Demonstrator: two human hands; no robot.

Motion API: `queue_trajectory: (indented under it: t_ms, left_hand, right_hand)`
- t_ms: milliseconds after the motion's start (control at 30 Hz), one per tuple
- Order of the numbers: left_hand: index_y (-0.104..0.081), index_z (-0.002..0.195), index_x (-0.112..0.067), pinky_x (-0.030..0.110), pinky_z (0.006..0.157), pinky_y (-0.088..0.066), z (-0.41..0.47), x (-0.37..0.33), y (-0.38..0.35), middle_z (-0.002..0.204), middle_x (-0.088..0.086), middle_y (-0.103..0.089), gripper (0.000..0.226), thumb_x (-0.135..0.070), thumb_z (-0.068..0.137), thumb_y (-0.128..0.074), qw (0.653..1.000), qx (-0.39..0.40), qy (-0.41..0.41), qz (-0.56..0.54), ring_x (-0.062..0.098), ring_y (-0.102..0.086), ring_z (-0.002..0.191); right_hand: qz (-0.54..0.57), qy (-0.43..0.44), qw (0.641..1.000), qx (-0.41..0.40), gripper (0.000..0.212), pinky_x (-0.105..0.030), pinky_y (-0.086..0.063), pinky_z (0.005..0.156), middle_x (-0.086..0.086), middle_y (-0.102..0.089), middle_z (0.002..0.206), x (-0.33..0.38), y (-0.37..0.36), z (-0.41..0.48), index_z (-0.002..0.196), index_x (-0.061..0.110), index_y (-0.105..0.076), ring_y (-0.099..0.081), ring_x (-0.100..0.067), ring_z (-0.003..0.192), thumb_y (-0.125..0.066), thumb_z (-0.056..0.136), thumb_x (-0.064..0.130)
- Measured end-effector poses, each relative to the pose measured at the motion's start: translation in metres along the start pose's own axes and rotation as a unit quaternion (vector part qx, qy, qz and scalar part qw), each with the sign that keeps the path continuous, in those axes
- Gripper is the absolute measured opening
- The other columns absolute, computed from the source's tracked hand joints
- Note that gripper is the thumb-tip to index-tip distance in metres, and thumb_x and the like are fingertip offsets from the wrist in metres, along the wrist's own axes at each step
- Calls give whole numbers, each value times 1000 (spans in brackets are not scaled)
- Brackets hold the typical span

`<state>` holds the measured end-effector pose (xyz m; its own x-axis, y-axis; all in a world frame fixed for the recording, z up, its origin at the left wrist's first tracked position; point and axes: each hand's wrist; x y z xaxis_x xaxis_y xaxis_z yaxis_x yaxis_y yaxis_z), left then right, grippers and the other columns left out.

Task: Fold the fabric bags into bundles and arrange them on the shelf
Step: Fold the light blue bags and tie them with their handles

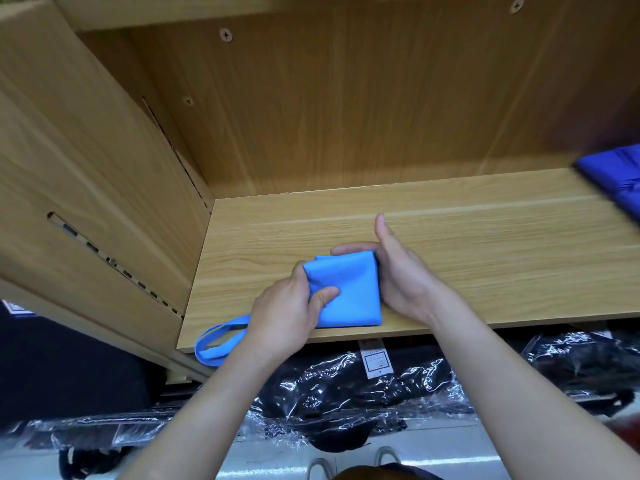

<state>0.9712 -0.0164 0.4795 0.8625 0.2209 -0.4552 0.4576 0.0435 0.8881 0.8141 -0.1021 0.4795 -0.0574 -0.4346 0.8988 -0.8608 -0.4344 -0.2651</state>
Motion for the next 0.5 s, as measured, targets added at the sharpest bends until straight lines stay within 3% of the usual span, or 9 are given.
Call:
queue_trajectory:
  t_ms: [33,67,133,200,300,367,400,433,500]
  left_hand:
    - [-43,116,-14,40,76,-45,0,-2,0,98,9,-66,46,-54,94,-47,1000,-1,5,18,36,-59,96]
    - [-41,115,-14,40,76,-45,0,-4,-1,98,9,-66,47,-55,94,-47,1000,-1,7,29,36,-60,96]
    - [-35,116,-15,40,75,-46,-2,-7,-1,97,8,-66,48,-55,93,-49,999,2,16,38,36,-60,96]
    - [-30,126,-20,40,79,-47,0,-4,4,101,5,-65,56,-54,90,-55,1000,-13,15,8,33,-61,99]
    - [-26,141,-26,34,91,-48,10,3,14,110,-3,-62,73,-36,85,-72,985,59,25,-161,20,-59,103]
    - [-45,126,-20,25,82,-51,12,4,15,98,-4,-63,53,-12,83,-75,926,133,28,-353,16,-59,92]
    - [-49,115,-20,24,77,-51,12,4,14,91,-4,-63,46,-7,79,-76,909,127,25,-396,15,-59,86]
    - [-49,110,-20,26,75,-50,11,1,14,88,-4,-63,45,-9,76,-77,913,101,18,-396,14,-58,82]
    - [-43,109,-21,30,76,-45,8,-6,11,92,-4,-60,46,-14,79,-77,952,29,-5,-304,17,-55,84]
  right_hand:
    - [-25,21,999,-10,63,-37,-51,91,-9,-72,107,-3,-4,-1,102,13,-72,-66,-26,102,-50,84,69]
    - [-63,52,996,-29,44,-36,-49,89,-2,-71,103,-8,-9,-2,98,20,-71,-64,-24,100,-57,86,60]
    - [-127,128,980,-84,4,-34,-46,84,6,-66,93,-16,-15,-2,91,26,-66,-59,-18,91,-63,93,28]
    - [-143,173,968,-108,18,-33,-46,81,7,-64,89,-22,-17,-4,90,26,-65,-57,-14,84,-61,93,9]
    - [-139,214,964,-74,19,-25,-46,80,11,-67,89,-13,-19,-13,88,25,-66,-59,-7,83,-60,88,7]
    - [-162,227,960,-35,16,-20,-44,78,11,-66,93,-8,-19,-17,88,27,-66,-58,-6,85,-58,81,15]
    - [-170,226,959,-25,16,-19,-43,79,9,-65,95,-5,-20,-19,89,28,-65,-57,-6,87,-58,78,18]
    - [-168,218,961,-27,18,-17,-42,80,9,-63,96,-3,-21,-20,90,28,-65,-55,-6,88,-58,76,21]
    - [-143,195,967,-75,16,-10,-38,77,13,-61,93,3,-23,-21,92,27,-65,-54,1,87,-60,77,31]
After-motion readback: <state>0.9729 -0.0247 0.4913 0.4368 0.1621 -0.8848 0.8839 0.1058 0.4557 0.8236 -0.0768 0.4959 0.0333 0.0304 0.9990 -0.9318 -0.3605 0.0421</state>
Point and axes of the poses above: each hand's wrist, its own z-axis towards the middle knuckle, its own y-axis out of the back of the hand, x = y × z
